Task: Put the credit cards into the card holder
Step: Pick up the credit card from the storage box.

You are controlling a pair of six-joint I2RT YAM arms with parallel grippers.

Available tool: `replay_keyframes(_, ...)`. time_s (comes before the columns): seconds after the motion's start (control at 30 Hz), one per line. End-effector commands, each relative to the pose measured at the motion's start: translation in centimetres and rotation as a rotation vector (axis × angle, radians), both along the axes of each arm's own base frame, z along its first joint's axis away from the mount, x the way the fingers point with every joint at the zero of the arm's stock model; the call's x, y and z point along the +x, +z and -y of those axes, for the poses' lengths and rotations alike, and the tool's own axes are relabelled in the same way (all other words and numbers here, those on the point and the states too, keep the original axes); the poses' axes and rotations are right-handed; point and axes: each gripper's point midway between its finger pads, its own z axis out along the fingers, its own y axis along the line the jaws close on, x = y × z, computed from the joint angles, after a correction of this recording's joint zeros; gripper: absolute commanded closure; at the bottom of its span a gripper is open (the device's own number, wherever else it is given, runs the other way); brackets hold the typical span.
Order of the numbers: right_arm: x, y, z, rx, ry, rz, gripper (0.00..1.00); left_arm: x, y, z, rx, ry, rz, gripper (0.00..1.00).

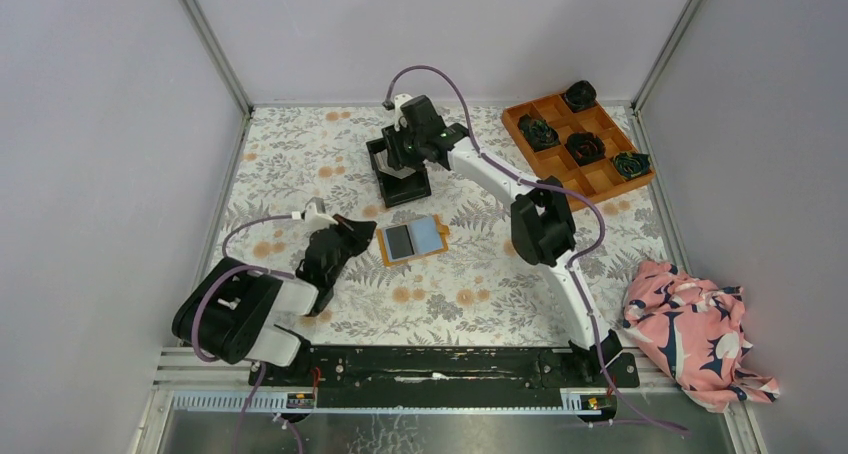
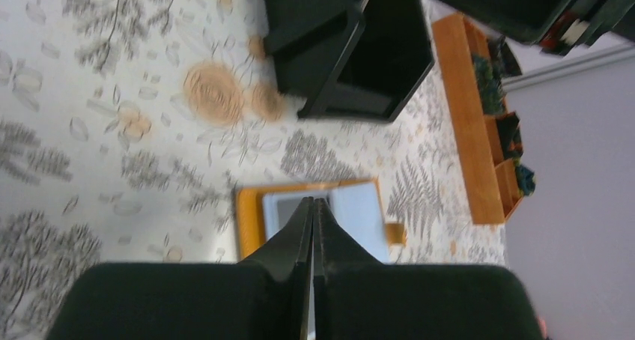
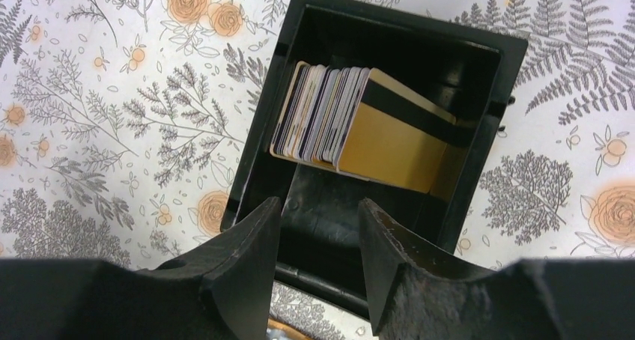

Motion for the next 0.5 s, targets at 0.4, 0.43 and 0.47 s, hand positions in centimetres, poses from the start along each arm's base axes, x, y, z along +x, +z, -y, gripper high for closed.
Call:
replay_keyframes(0.4, 3.7, -0.7, -1.6, 0.045, -0.011, 0.028, 0.47, 7.8, 0.3, 0.5, -0.140, -0.068, 0.021, 0.90)
replay_keyframes(0.43, 3.8, -0.8, -1.6, 0.046, -0.010, 0.024, 0.46, 8.1, 0.1, 0.6, -0.142, -0.068, 0.018, 0.89)
replay_keyframes(0.47, 3.8, -1.0, -1.6, 0.046, -0.008, 0.021, 0.46, 8.4, 0.0, 0.6, -0.145, -0.067, 0.018, 0.88)
